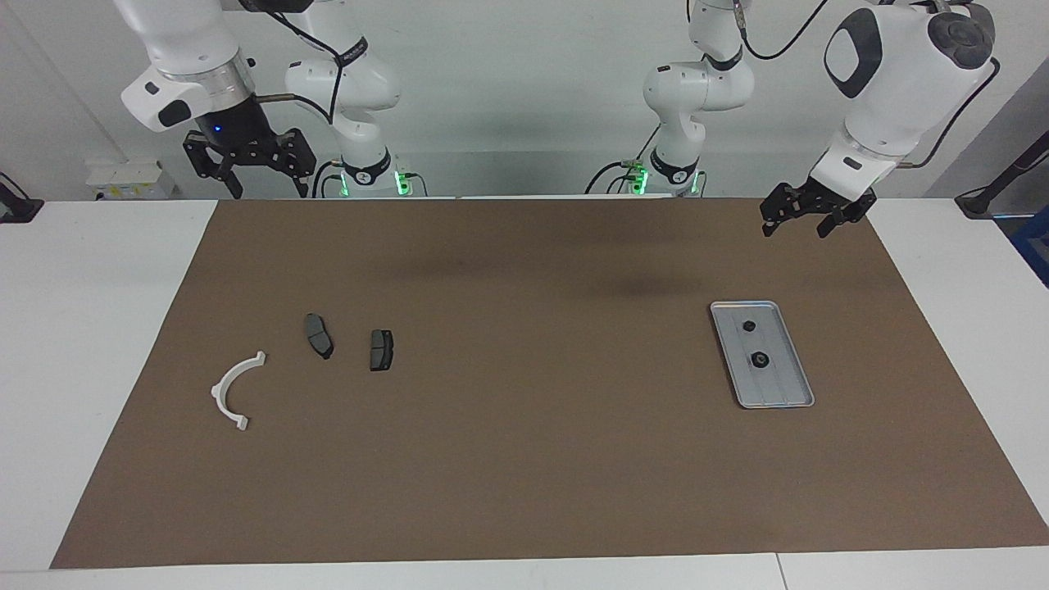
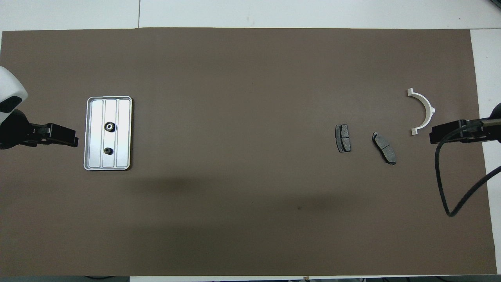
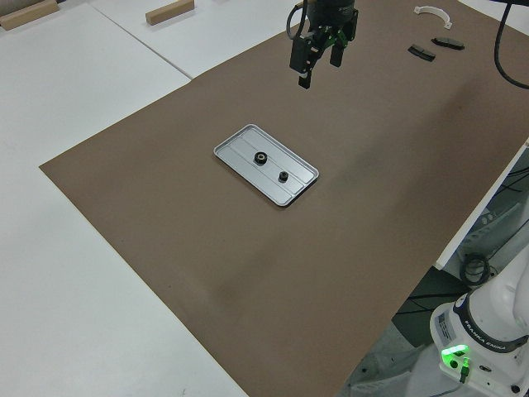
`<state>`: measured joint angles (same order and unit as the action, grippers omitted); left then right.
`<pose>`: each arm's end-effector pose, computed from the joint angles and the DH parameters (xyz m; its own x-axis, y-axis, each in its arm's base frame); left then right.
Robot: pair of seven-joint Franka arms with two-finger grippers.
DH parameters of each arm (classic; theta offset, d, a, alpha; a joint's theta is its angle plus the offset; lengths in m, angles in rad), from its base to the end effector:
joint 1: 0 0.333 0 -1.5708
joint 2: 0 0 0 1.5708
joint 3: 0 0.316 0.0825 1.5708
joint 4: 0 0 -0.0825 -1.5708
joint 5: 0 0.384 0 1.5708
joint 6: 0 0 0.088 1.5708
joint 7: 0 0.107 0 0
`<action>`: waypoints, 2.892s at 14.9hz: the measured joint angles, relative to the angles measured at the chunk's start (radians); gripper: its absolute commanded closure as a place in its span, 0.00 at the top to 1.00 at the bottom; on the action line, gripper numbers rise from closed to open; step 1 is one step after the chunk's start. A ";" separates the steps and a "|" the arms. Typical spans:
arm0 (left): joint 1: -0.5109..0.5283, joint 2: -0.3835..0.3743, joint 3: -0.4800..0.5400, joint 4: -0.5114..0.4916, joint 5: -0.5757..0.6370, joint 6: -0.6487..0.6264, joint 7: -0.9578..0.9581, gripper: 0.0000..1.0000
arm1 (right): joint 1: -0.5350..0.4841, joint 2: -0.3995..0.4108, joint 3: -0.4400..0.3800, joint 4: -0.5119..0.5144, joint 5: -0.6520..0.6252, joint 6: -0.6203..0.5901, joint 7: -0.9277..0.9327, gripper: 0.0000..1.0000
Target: Place bearing gear from tray to pile
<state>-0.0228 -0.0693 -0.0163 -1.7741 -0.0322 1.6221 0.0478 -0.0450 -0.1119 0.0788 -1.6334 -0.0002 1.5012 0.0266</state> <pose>0.5303 -0.0243 0.5706 0.9931 -0.0849 -0.0811 -0.0823 -0.9960 0.0347 0.5117 0.0198 0.6486 0.9998 0.0065 -0.0204 0.0067 -0.9999 0.0095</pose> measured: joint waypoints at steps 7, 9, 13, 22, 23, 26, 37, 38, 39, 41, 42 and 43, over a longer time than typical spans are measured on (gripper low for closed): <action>-0.012 -0.002 0.002 0.000 0.000 -0.002 0.000 1.00 | 0.000 0.000 0.000 0.000 0.000 0.000 0.000 1.00; -0.010 -0.003 0.012 -0.005 0.001 0.003 0.011 1.00 | 0.000 0.000 0.000 0.000 0.000 0.000 0.000 1.00; 0.020 -0.036 0.025 -0.170 0.002 0.198 0.069 1.00 | 0.000 0.000 0.000 0.000 0.000 0.000 0.000 1.00; 0.020 0.012 0.022 -0.437 0.002 0.543 0.078 0.96 | 0.000 0.000 -0.001 0.000 0.000 0.000 0.000 1.00; 0.020 0.020 0.022 -0.451 0.002 0.572 0.082 0.96 | 0.000 0.000 -0.001 0.000 0.000 0.000 0.000 1.00; 0.022 0.051 0.024 -0.466 0.002 0.632 0.095 0.96 | -0.001 0.000 -0.003 0.000 0.000 0.000 0.000 1.00; 0.035 0.178 0.026 -0.473 0.002 0.764 0.109 0.95 | -0.001 0.000 -0.005 -0.001 0.000 0.000 0.000 1.00; 0.035 0.178 0.026 -0.478 0.002 0.764 0.109 0.95 | -0.001 0.000 -0.005 -0.004 0.000 0.000 0.000 1.00; 0.035 0.179 0.026 -0.484 0.002 0.764 0.109 0.95 | 0.000 0.000 -0.005 -0.010 0.000 0.000 0.000 1.00; 0.035 0.178 0.026 -0.494 0.002 0.764 0.109 0.95 | 0.000 0.000 -0.002 -0.039 0.000 0.037 0.000 1.00; 0.035 0.178 0.026 -0.496 0.002 0.764 0.109 0.95 | 0.000 0.001 0.001 -0.063 0.000 0.077 0.000 1.00; 0.035 0.178 0.026 -0.498 0.002 0.764 0.109 0.95 | 0.001 0.002 0.003 -0.093 0.000 0.119 0.000 1.00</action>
<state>0.0121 0.1091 0.0095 -2.2719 -0.0305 2.3864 0.1566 -0.0441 -0.1097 0.0818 -1.7262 -0.0001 1.6198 0.0266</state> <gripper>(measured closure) 0.000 0.000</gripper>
